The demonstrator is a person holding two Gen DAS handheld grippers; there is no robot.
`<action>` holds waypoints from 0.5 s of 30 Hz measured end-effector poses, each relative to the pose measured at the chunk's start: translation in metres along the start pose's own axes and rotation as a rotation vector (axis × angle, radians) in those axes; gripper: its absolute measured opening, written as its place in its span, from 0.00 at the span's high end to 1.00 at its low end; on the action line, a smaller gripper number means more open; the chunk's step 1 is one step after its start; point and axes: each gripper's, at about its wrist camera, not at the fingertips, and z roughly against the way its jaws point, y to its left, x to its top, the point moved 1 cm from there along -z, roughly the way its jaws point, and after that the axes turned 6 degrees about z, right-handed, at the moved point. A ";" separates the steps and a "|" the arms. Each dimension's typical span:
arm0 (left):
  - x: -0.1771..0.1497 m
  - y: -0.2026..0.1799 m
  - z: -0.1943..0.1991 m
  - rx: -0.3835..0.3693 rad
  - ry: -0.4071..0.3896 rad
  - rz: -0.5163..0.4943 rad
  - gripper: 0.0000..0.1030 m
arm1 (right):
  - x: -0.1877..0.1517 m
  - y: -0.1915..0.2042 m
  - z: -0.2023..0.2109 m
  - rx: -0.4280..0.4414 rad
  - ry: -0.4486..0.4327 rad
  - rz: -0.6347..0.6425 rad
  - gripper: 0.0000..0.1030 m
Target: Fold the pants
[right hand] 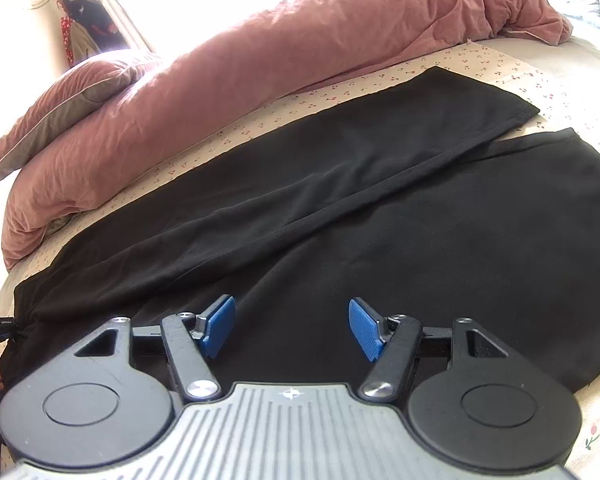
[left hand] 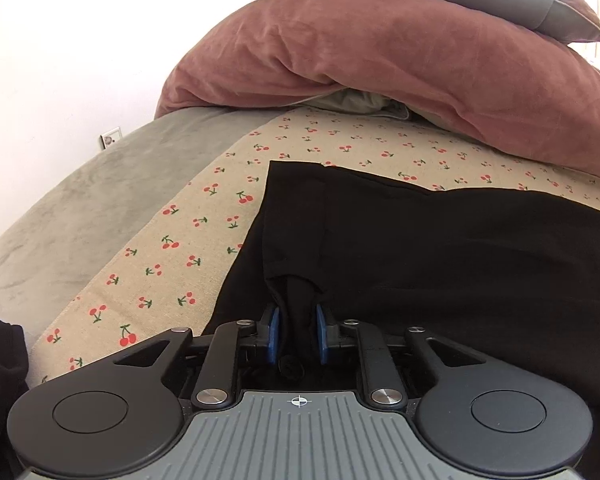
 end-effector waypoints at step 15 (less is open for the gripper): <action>0.009 0.008 0.003 0.123 -0.023 0.066 0.87 | -0.003 -0.004 0.008 -0.007 -0.048 -0.020 0.40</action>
